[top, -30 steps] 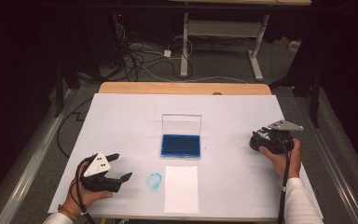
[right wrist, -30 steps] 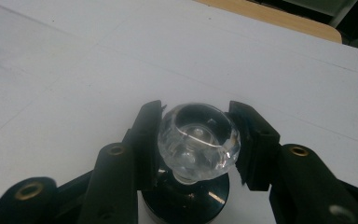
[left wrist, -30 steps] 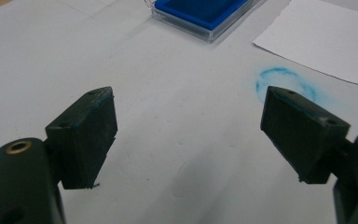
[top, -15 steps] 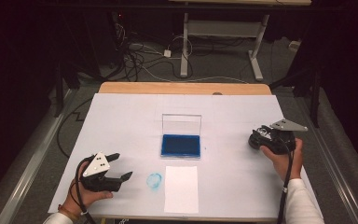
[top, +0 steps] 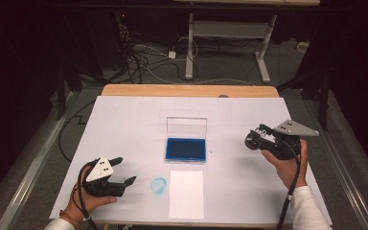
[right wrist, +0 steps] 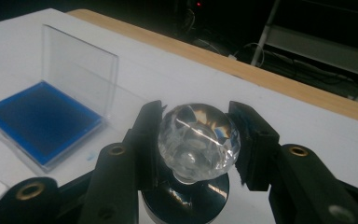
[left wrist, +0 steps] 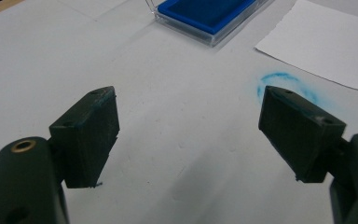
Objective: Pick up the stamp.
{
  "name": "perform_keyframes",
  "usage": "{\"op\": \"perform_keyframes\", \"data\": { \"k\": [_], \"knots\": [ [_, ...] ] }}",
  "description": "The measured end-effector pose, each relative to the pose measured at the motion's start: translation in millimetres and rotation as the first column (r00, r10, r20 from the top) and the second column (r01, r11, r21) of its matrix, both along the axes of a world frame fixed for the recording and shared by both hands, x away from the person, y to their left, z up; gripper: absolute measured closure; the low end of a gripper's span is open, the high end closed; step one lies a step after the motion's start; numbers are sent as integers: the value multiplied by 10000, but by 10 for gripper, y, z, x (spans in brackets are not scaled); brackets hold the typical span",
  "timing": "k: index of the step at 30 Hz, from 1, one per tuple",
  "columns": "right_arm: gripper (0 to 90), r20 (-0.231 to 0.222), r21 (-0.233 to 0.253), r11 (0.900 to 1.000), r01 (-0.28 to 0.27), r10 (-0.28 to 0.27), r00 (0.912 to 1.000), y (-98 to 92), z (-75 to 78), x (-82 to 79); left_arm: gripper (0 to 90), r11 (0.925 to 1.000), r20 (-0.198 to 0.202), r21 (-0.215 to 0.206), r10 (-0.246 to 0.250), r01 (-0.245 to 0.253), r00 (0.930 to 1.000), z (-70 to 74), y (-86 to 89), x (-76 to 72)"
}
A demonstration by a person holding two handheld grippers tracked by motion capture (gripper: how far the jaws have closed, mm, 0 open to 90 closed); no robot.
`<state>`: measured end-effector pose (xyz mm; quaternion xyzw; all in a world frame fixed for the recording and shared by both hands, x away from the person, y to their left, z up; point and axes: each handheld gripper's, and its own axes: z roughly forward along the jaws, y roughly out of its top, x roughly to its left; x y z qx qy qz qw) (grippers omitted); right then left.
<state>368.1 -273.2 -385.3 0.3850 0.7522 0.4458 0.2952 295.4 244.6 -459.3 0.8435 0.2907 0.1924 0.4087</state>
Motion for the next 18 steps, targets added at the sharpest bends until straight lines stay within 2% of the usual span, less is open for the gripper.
{"op": "perform_keyframes", "data": {
  "k": [7,10,14,18],
  "knots": [
    [576,227,114,9964,-839,837,9962,277,114,-110,180,9997,64,-252,31,-29,10000,35,-25,11],
    [576,305,266,9922,-1218,1209,9922,421,162,-153,180,9998,152,-187,29,-26,9999,53,-65,12],
    [576,348,709,9813,-1790,1769,9836,676,201,-220,184,9994,268,-153,-298,302,9992,125,-212,8],
    [576,457,1092,9618,-2511,2475,9678,1000,192,-279,186,9988,455,-123,-463,469,9979,167,-374,9]
  ]
}}
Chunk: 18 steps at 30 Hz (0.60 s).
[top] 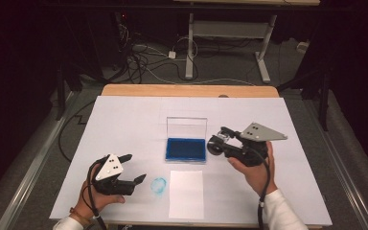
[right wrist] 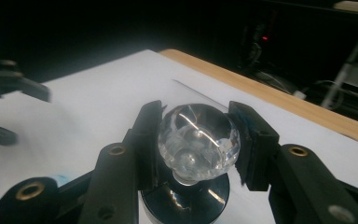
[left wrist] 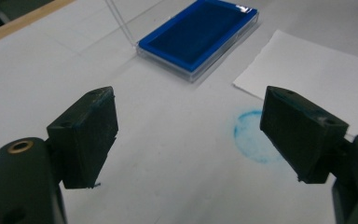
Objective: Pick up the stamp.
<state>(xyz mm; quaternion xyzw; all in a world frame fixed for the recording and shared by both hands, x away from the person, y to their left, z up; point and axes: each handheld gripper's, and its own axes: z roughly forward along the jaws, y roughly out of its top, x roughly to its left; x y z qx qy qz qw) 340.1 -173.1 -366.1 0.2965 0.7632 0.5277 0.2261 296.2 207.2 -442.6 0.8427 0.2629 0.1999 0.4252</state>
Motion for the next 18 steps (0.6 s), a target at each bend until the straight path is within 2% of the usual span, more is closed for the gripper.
{"op": "perform_keyframes", "data": {
  "k": [5,7,8,9,11,15,18],
  "knots": [
    [576,-85,164,9967,-794,795,9968,411,-55,-93,209,9982,299,-489,-329,344,9990,74,-224,-16],
    [576,-118,315,9936,-1084,1088,9940,536,-68,-129,209,9974,313,-581,-415,433,9986,82,-275,-19],
    [576,-129,387,9923,-1177,1182,9929,589,-73,-149,209,9959,363,-675,-585,608,9976,87,-381,-18],
    [576,-127,432,9906,-1297,1303,9914,633,-77,-168,210,9959,363,-675,-585,608,9976,87,-381,-18],
    [576,-141,526,9883,-1433,1442,9894,705,-84,-207,217,9934,265,-626,-951,965,9951,76,-544,1],
    [576,-226,552,9828,-1761,1775,9839,774,-113,-255,215,9913,263,-556,-1176,1190,9927,59,-684,11],
    [576,-331,593,9802,-1889,1911,9810,786,-144,-268,216,9888,230,-802,-1246,1261,9919,59,-768,29]
  ]
}}
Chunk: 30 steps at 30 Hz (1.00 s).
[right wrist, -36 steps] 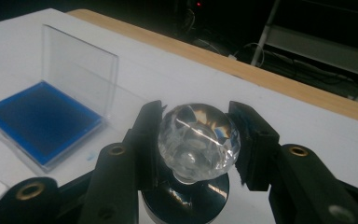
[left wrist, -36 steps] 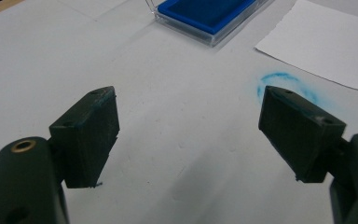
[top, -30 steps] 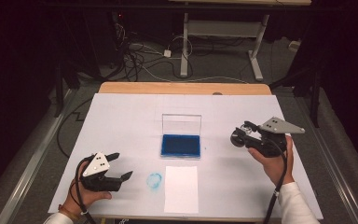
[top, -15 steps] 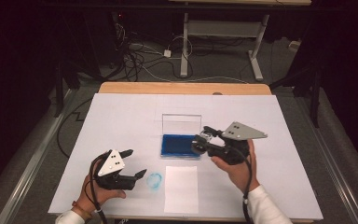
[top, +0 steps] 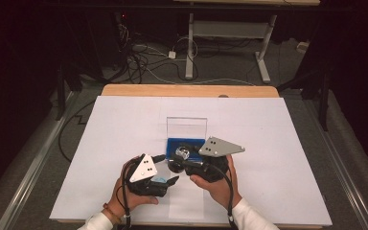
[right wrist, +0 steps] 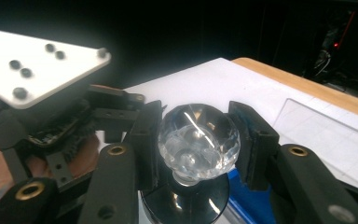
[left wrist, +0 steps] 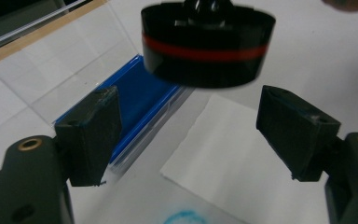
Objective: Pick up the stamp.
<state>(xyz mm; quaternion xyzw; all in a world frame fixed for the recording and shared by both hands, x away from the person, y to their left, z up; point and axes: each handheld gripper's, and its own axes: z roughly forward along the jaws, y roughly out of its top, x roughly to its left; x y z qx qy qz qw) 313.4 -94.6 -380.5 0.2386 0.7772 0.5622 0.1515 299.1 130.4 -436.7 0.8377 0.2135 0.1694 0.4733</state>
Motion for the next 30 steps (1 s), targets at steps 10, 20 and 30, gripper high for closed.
{"op": "perform_keyframes", "data": {
  "k": [10,20,30],
  "knots": [
    [575,-253,-288,9994,-211,204,9995,30,-127,-1,305,9985,141,465,-286,279,9995,-13,-132,15],
    [576,-270,-306,9990,-322,314,9991,54,-170,-15,355,9954,-11,856,-420,419,9991,-40,-150,22],
    [576,-408,-328,9988,-371,357,9985,49,-195,-21,363,9862,122,1585,-495,469,9987,-25,-168,17]
  ]
}}
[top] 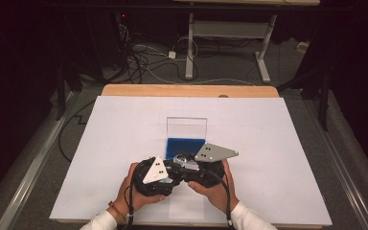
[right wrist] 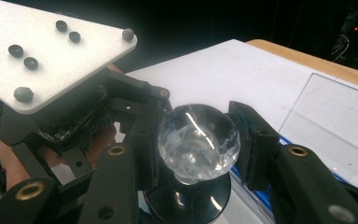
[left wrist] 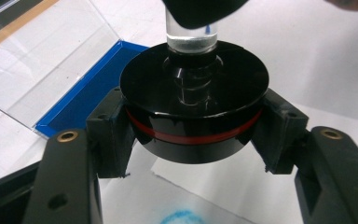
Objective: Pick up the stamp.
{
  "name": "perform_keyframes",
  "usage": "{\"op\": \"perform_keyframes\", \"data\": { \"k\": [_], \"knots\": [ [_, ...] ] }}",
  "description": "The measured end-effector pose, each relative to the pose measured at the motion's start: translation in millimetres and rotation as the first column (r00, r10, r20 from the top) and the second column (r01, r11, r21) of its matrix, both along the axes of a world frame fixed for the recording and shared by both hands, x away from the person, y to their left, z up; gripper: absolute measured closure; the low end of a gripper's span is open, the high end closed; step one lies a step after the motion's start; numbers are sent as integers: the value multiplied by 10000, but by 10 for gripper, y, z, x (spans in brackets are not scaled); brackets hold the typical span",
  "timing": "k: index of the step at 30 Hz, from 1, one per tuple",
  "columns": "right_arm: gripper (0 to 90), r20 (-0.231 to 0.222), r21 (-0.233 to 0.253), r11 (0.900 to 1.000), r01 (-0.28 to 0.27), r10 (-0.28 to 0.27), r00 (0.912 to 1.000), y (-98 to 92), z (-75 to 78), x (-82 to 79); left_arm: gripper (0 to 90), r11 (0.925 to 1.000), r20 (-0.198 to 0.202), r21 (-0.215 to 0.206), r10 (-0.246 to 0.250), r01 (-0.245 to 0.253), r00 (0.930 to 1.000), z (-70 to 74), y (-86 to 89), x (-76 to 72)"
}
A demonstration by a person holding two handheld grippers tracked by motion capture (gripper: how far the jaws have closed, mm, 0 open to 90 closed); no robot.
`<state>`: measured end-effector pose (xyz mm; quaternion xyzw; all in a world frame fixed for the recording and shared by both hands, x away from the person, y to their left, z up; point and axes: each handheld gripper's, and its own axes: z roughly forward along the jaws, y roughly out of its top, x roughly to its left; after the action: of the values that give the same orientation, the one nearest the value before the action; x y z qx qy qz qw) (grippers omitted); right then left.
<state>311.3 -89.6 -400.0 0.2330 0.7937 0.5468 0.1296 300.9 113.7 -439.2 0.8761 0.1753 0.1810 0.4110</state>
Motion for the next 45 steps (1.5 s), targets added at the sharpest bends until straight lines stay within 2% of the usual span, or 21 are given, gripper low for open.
{"op": "perform_keyframes", "data": {
  "k": [3,4,6,9,13,16,18,22,25,30,31,32,36,39,40,41,42,43,44,45],
  "knots": [
    [577,-65,51,10000,-62,63,10000,-6,-2,4,364,10000,-37,29,-60,60,10000,5,4,4],
    [577,-125,75,9999,-74,75,9999,-11,-3,7,365,10000,-182,-50,-85,84,9998,2,6,13],
    [577,-18,-44,10000,-74,74,10000,-7,-10,-1,366,9999,-276,123,-20,23,9996,5,-9,19],
    [577,152,-165,9998,-106,108,9998,7,-17,-19,366,9999,-400,95,-52,56,9992,-2,-8,24],
    [578,211,-115,9999,-128,130,9997,-9,-16,-34,367,9997,-598,-104,-234,228,9979,4,3,33],
    [577,222,-152,9997,-177,180,9996,-8,-22,-43,368,9997,-628,-64,-252,248,9977,0,3,32],
    [577,237,-126,9997,-185,188,9995,-13,-23,-48,368,9992,-820,-201,-363,348,9960,-4,9,38],
    [578,325,-153,9996,-234,239,9992,-13,-22,-62,368,9987,-855,-212,-475,458,9952,-2,18,43],
    [577,240,-88,9996,-259,261,9994,-21,-33,-60,368,9970,-1058,-356,-719,685,9918,-12,36,58],
    [577,99,10,9993,-380,380,9992,-49,-36,-60,368,9968,-741,-151,-793,784,9941,-2,37,30],
    [578,-70,146,9989,-446,447,9990,-77,-33,-50,369,9968,-690,-128,-801,794,9944,5,40,19],
    [578,-122,173,9988,-460,462,9989,-87,-32,-44,369,9967,-522,98,-795,801,9955,24,40,13],
    [578,-212,255,9987,-448,454,9987,-103,-45,-31,369,9977,-588,127,-653,661,9961,12,23,17],
    [578,-119,249,9990,-380,383,9992,-109,-61,-52,368,9968,-708,-1,-794,796,9943,0,27,31],
    [578,-98,326,9986,-406,410,9991,-118,-61,-60,370,9999,-1241,-124,-108,94,9922,-33,84,102],
    [578,152,513,9973,-518,511,9986,-145,-29,-82,370,9999,-1241,-124,-108,94,9922,-33,84,102],
    [578,337,667,9955,-670,649,9973,-173,41,-115,370,9950,-1923,-937,164,-350,9812,-93,284,218],
    [578,770,538,9966,-629,587,9953,-189,125,-162,370,9950,-1923,-937,164,-350,9812,-93,284,218],
    [578,1096,424,9974,-581,531,9926,-209,185,-191,369,9985,-1366,-452,244,-308,9903,-28,298,174],
    [578,1096,424,9974,-581,531,9926,-209,185,-191,369,9985,-1366,-452,244,-308,9903,-28,298,174]
  ]
}}
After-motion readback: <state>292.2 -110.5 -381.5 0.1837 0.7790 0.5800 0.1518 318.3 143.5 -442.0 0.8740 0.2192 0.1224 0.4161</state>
